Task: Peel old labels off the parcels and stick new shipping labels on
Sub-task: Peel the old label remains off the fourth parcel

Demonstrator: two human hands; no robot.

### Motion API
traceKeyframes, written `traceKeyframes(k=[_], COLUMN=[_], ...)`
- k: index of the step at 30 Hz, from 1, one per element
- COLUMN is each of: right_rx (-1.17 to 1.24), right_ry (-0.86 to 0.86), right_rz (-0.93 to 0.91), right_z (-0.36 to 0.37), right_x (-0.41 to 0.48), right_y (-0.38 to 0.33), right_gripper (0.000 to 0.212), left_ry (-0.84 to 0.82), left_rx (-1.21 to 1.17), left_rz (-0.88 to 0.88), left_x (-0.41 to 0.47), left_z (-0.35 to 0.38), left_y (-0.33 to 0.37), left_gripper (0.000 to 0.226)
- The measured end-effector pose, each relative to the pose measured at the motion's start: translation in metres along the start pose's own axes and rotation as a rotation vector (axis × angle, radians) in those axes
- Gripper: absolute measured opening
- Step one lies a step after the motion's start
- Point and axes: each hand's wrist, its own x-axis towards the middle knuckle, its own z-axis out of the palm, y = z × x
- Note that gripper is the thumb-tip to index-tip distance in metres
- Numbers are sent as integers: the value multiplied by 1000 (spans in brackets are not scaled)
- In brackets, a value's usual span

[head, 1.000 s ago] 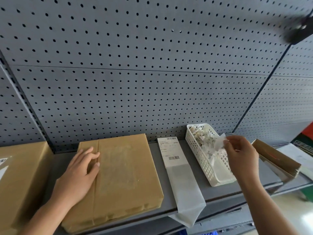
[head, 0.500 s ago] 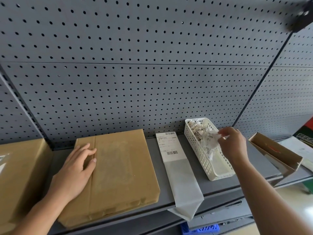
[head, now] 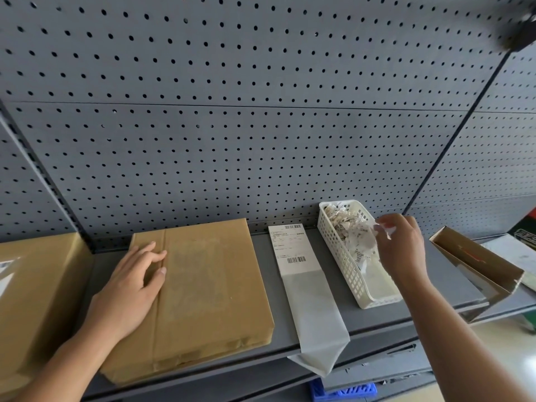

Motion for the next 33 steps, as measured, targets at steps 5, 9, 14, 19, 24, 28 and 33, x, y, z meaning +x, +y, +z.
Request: traceKeyframes(k=[5,9,14,19,24,28,33], right_rx=[19,90,75,-113,-230,-172,-22], right_ry=[109,67,-281,-561,-649,-571,-485], right_rz=[-134,-277,-417,-230,-78,-47,-81], right_z=[-11,-10,21,58,81,87,79], right_x=[-22,-50,-89,-112,-113,-108,-105], right_y=[-17,-33,-38,-24,-22,-22,-28], right_gripper=[21,21,20,51,69,59,35], left_ry=[-1,8,47,96,156,170,130], left_rx=[10,33,85,136,132,87,18], left_rz=[-10,-17,-11,19,57,68,114], left_x=[2,2,-3,-9,-16,-21,-32], left_z=[2,3,1,-5,-11,-16,-14], left_y=[-2,-2,5,16,22,32,58], left_gripper=[26,37,39,31,24,22,21])
